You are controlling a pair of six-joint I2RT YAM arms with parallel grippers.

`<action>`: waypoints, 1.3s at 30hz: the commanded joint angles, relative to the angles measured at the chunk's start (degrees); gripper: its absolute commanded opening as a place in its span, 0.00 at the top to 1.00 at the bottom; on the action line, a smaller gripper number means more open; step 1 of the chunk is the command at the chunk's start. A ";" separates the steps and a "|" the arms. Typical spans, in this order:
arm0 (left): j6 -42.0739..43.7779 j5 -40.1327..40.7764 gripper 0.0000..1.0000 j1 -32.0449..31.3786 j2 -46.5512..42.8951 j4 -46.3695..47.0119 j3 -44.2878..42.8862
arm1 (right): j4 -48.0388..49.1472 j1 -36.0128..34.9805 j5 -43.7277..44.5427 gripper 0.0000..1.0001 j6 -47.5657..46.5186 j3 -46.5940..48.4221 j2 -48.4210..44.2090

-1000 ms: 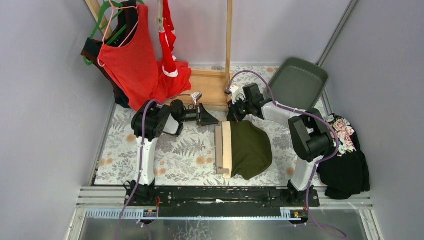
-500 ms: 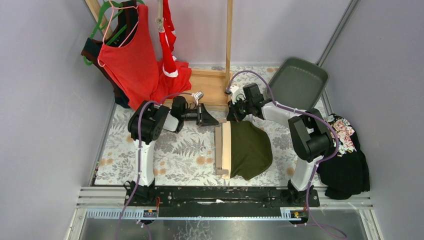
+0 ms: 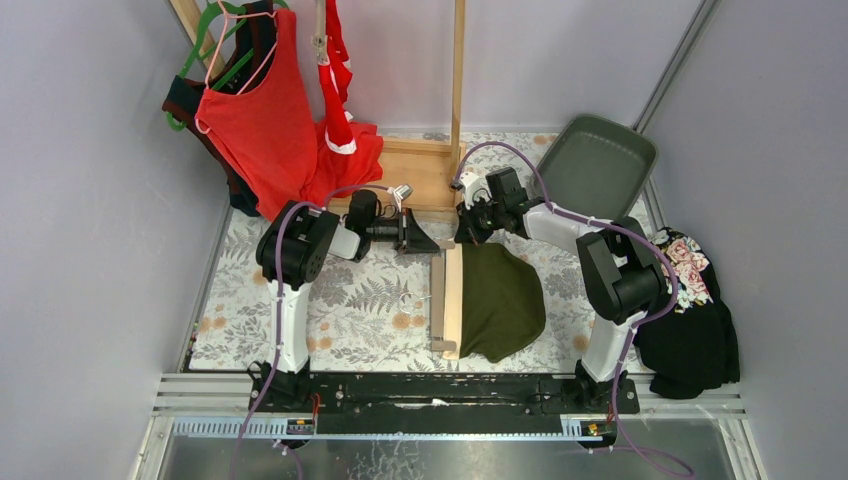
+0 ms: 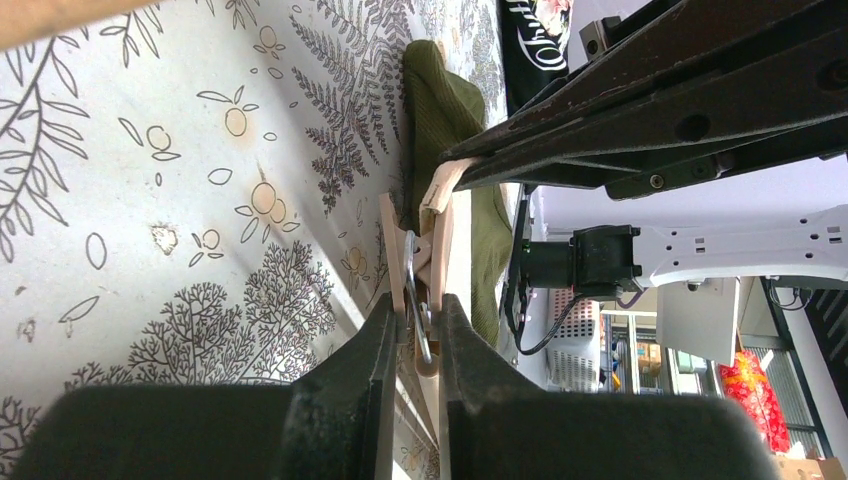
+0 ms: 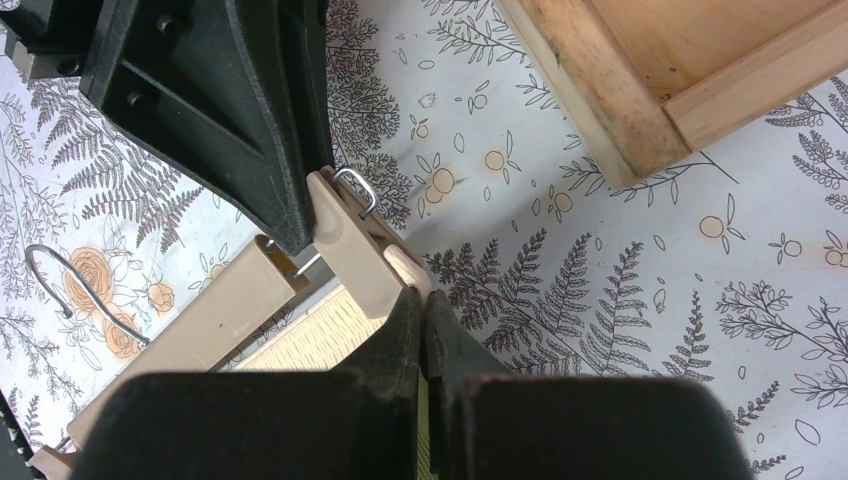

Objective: Clip the underwear to the hanger
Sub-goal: Clamp the underwear onto the hanger.

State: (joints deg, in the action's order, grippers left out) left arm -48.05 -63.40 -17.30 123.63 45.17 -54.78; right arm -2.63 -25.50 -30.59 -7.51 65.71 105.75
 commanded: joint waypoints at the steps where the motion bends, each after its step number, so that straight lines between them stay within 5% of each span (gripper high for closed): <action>1: 3.21 -3.98 1.00 -2.12 -0.84 -2.56 0.14 | 7.94 0.70 0.79 1.00 -1.00 4.23 -1.54; 13: -1.62 -5.49 0.95 -2.74 -0.21 4.61 0.86 | 7.63 0.69 1.06 1.00 -1.13 4.40 -1.34; 30: 4.60 -2.75 0.44 -2.38 -2.18 -4.50 0.40 | 7.04 0.68 2.41 1.00 -1.38 4.04 -1.86; 39: 2.25 1.32 0.28 1.90 -8.69 -2.09 5.20 | 6.87 1.11 6.29 1.00 -0.44 2.50 -2.03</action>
State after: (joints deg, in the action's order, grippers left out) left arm -46.09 -64.25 -17.30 119.17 42.00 -51.37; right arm 1.83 -25.06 -26.09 -8.16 67.68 105.75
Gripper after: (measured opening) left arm 0.687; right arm 0.022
